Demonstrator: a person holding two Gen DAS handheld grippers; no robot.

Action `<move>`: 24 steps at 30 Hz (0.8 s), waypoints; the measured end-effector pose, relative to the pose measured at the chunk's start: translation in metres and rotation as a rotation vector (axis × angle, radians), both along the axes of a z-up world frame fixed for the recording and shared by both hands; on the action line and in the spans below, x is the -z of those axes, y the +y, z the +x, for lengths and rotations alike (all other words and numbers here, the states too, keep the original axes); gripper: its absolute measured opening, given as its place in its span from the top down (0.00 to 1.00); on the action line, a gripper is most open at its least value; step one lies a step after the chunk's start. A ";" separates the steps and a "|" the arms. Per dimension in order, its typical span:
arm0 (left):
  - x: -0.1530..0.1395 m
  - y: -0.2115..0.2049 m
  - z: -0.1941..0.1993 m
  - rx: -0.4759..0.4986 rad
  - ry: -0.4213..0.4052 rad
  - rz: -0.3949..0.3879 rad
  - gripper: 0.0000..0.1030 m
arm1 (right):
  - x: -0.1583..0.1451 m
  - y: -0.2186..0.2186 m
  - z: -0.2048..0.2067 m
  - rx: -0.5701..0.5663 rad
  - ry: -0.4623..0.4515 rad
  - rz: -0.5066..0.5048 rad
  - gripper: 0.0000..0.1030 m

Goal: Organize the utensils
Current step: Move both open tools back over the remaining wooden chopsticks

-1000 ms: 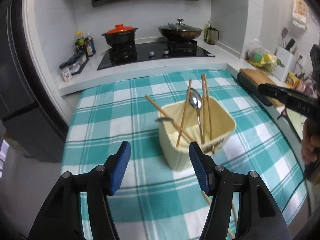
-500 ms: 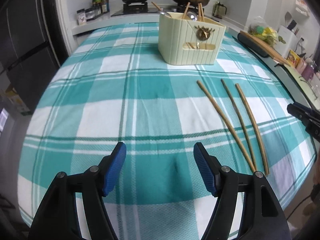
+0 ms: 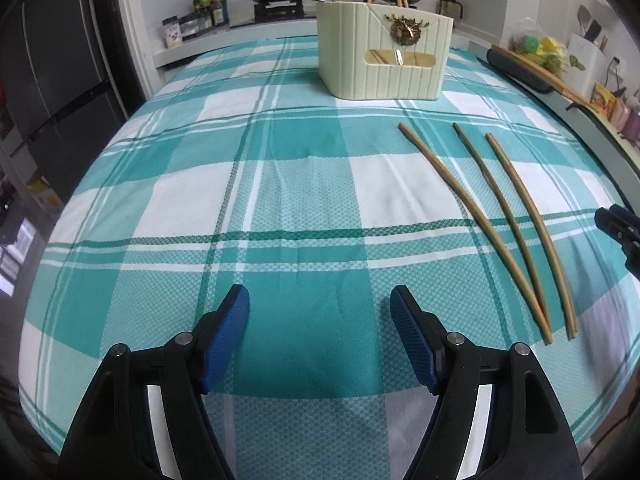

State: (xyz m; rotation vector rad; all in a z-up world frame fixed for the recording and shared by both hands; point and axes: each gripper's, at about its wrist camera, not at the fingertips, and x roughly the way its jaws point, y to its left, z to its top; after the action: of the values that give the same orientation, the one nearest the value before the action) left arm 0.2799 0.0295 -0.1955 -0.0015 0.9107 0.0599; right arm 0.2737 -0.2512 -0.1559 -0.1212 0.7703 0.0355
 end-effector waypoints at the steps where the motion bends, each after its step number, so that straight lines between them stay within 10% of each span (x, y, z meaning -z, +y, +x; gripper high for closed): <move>1: 0.001 0.000 0.001 -0.002 0.004 -0.001 0.27 | 0.001 0.000 0.000 0.000 -0.001 0.000 0.65; 24: 0.009 0.005 0.006 -0.012 0.005 -0.031 0.14 | 0.029 0.005 0.008 0.010 0.047 0.000 0.65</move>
State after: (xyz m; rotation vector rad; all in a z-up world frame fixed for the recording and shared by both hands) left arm 0.2862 0.0346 -0.2042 -0.0353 0.9162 0.0568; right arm 0.2816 -0.2465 -0.1852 -0.1170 0.8179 0.0290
